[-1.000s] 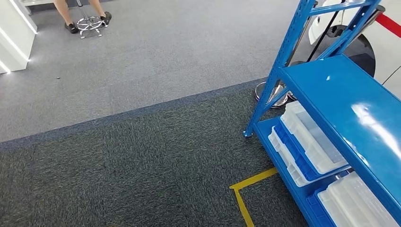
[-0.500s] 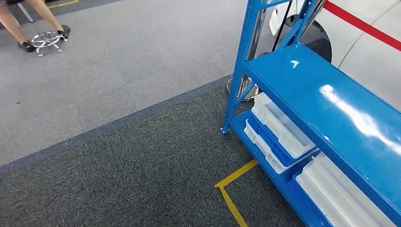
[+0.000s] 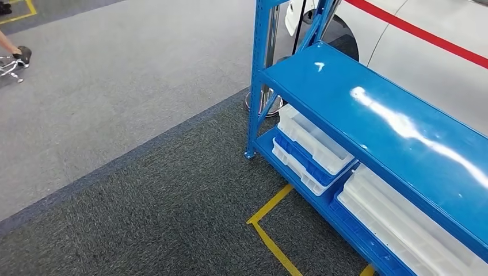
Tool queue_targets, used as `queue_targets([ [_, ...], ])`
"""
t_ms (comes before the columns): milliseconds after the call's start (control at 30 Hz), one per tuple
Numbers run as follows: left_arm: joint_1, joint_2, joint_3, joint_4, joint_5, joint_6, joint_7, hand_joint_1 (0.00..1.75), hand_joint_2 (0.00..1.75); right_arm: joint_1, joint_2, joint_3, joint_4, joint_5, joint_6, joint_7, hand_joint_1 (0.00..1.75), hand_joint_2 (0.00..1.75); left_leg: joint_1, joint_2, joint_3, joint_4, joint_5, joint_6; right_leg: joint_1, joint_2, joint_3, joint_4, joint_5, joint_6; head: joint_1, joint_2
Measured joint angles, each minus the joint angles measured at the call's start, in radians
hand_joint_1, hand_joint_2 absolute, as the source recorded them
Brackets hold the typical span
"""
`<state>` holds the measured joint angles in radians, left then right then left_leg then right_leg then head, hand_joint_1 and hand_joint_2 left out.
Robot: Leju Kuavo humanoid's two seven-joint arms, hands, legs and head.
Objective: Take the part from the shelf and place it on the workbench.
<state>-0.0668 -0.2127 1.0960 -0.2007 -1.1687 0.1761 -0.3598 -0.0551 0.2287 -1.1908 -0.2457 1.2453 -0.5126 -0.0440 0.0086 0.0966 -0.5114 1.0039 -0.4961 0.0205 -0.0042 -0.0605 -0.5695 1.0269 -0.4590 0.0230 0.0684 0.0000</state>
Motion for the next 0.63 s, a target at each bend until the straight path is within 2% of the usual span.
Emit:
queue_targets([
  [33,-0.002,0.000,0.000,0.000,-0.002,0.001,0.000,0.00,0.00,0.000,0.001,0.000,0.000,-0.005,0.005,-0.012,0.00,0.00,-0.002,0.008,0.003,0.000,-0.004,-0.006,0.004,0.001,0.001,-0.006,-0.004,-0.007,0.000,0.000],
  [100,-0.006,-0.001,0.000,0.000,-0.007,0.003,0.002,0.00,0.00,0.001,0.004,0.000,0.000,-0.014,0.011,-0.036,0.00,0.00,0.000,0.016,0.012,0.001,-0.010,-0.017,0.002,0.021,0.000,-0.008,-0.003,-0.019,0.000,0.000],
  [167,-0.008,-0.003,-0.001,0.000,-0.009,0.006,0.004,0.00,0.00,0.000,0.009,-0.001,0.000,-0.019,0.014,-0.053,0.00,0.00,0.003,-0.021,0.002,0.039,-0.039,-0.027,-0.003,0.039,0.004,-0.013,0.000,-0.031,-0.001,0.000],
  [233,-0.006,-0.004,-0.001,0.000,-0.009,0.009,0.003,0.00,0.00,-0.004,0.013,-0.001,0.000,-0.020,0.017,-0.065,0.00,0.00,0.005,-0.073,-0.052,0.157,-0.104,-0.032,-0.005,0.059,0.006,-0.014,0.002,-0.040,-0.002,0.000],
  [267,-0.004,-0.004,-0.001,0.000,-0.008,0.010,0.003,0.00,0.00,-0.006,0.014,-0.001,0.000,-0.020,0.019,-0.070,0.00,0.00,0.005,-0.082,-0.087,0.227,-0.132,-0.033,-0.004,0.071,0.006,-0.014,0.002,-0.042,-0.002,0.000],
  [300,-0.002,-0.005,0.000,0.000,-0.008,0.012,0.003,0.00,0.00,-0.006,0.015,-0.001,0.000,-0.020,0.021,-0.074,0.00,0.00,0.005,-0.086,-0.116,0.279,-0.145,-0.033,-0.003,0.085,0.006,-0.012,0.001,-0.043,-0.002,0.000],
  [333,0.000,-0.005,0.000,0.000,-0.008,0.012,0.003,0.00,0.00,-0.006,0.015,-0.001,0.000,-0.020,0.022,-0.076,0.00,0.00,0.005,-0.088,-0.129,0.295,-0.135,-0.032,-0.002,0.099,0.007,-0.011,0.000,-0.044,-0.002,0.000],
  [367,0.001,-0.005,0.000,0.000,-0.008,0.013,0.004,0.00,0.00,-0.006,0.015,-0.001,0.000,-0.020,0.023,-0.078,0.00,0.00,0.005,-0.090,-0.124,0.269,-0.104,-0.030,-0.002,0.114,0.008,-0.008,-0.001,-0.044,-0.002,0.000],
  [400,0.001,-0.006,0.000,0.000,-0.008,0.013,0.004,0.00,0.00,-0.006,0.015,-0.001,0.000,-0.020,0.024,-0.079,0.00,0.00,0.005,-0.099,-0.104,0.210,-0.060,-0.026,-0.002,0.129,0.009,-0.006,-0.003,-0.043,-0.002,0.000],
  [433,0.002,-0.005,0.000,0.000,-0.008,0.013,0.006,0.00,0.00,-0.006,0.015,-0.001,0.000,-0.020,0.024,-0.079,0.00,0.00,0.006,-0.121,-0.077,0.140,-0.022,-0.021,-0.002,0.142,0.009,-0.003,-0.005,-0.041,-0.001,0.000],
  [467,0.002,-0.005,0.000,0.000,-0.008,0.014,0.007,0.00,0.00,-0.007,0.016,-0.001,0.000,-0.020,0.024,-0.080,0.00,0.00,0.007,-0.145,-0.055,0.079,0.004,-0.017,-0.001,0.154,0.008,0.001,-0.007,-0.037,-0.001,0.000],
  [500,0.002,-0.005,0.000,0.000,-0.008,0.014,0.008,0.00,0.00,-0.008,0.016,-0.001,0.000,-0.020,0.024,-0.080,0.00,0.00,0.007,-0.165,-0.041,0.040,0.015,-0.014,-0.002,0.165,0.005,0.003,-0.008,-0.033,-0.001,0.000],
  [533,0.001,-0.005,0.000,0.000,-0.008,0.014,0.010,0.00,0.00,-0.008,0.017,-0.001,0.000,-0.019,0.025,-0.080,0.00,0.00,0.006,-0.175,-0.036,0.024,0.015,-0.011,-0.004,0.175,0.001,0.004,-0.008,-0.026,-0.001,0.000],
  [600,-0.002,-0.006,0.000,0.000,-0.008,0.015,0.012,0.00,0.00,-0.006,0.017,-0.001,0.000,-0.019,0.024,-0.080,0.00,0.00,0.006,-0.159,-0.031,0.015,0.017,-0.006,-0.006,0.193,-0.004,0.002,-0.006,-0.012,-0.002,0.000],
  [633,-0.003,-0.006,0.000,0.000,-0.008,0.015,0.012,0.00,0.00,-0.005,0.017,-0.001,0.000,-0.019,0.024,-0.080,0.00,0.00,0.006,-0.154,-0.030,0.013,0.018,-0.003,-0.007,0.197,-0.005,0.001,-0.005,-0.008,-0.001,0.000],
])
